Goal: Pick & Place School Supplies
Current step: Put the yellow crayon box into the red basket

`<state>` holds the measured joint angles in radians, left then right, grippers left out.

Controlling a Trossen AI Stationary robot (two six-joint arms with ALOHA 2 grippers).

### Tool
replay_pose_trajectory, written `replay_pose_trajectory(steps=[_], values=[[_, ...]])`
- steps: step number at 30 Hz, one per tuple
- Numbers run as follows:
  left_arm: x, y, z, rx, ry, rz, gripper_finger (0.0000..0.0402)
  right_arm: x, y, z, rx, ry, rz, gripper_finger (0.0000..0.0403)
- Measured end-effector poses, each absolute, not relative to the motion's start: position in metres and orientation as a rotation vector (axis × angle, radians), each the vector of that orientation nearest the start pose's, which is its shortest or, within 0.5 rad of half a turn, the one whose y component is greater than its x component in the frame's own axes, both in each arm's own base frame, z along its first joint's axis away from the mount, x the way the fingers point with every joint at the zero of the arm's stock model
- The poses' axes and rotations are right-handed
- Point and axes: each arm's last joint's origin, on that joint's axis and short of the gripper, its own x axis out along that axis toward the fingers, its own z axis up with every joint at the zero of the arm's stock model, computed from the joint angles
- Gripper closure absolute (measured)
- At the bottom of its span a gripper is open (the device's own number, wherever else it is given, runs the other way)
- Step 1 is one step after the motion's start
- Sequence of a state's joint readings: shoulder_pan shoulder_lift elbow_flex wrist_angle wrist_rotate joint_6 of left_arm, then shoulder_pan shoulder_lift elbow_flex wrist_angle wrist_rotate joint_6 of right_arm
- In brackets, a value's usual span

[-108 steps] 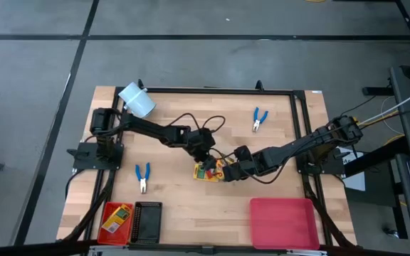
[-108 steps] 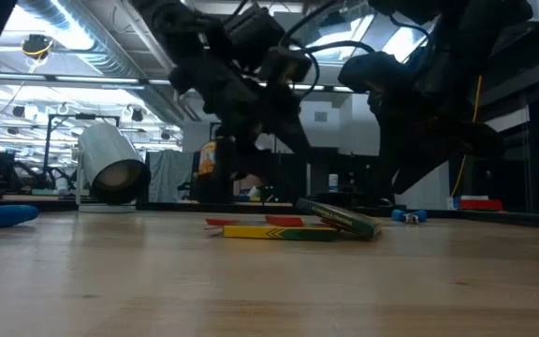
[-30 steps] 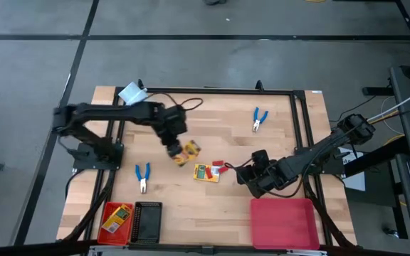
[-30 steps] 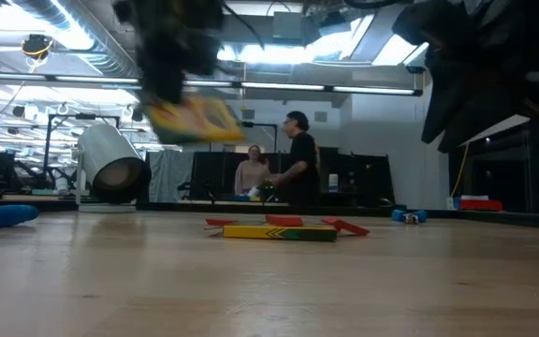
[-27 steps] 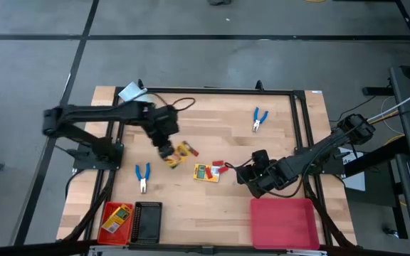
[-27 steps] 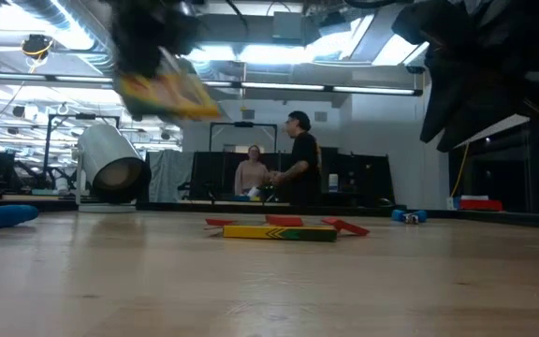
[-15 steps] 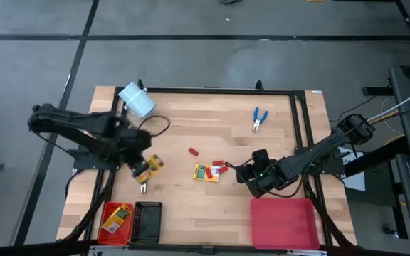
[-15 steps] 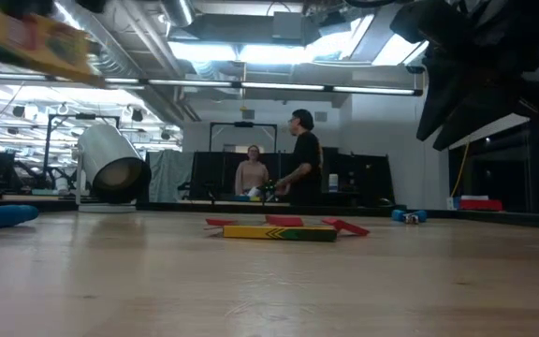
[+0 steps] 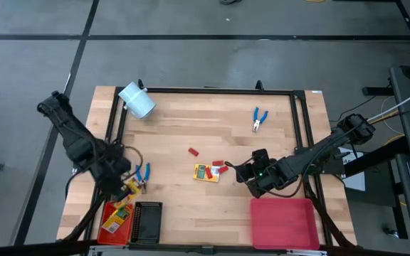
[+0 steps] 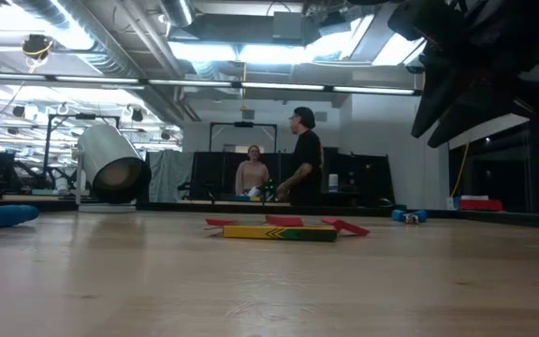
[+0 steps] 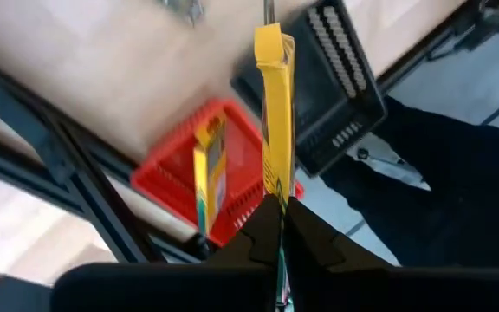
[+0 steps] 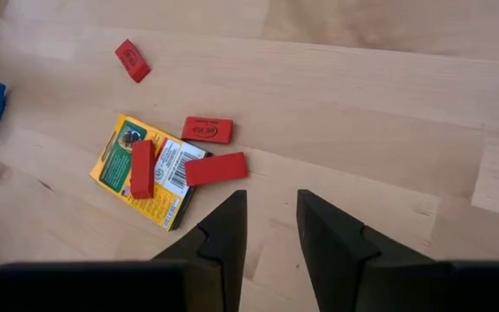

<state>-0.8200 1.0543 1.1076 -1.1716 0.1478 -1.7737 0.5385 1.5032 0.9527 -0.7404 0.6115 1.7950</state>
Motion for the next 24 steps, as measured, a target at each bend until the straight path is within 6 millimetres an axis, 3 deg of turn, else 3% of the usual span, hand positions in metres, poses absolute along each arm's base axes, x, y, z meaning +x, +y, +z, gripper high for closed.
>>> replay_pose_trajectory(steps=[9,24], values=[[0.105,-0.17,0.31,-1.136,1.497,0.346,0.04,0.239,0.123,0.202,0.914,0.636,-0.898,0.0295],[0.088,-0.219,0.285,-1.109,1.535,0.441,0.04,0.24,0.124,0.203,0.908,0.636,-0.877,0.0295]])
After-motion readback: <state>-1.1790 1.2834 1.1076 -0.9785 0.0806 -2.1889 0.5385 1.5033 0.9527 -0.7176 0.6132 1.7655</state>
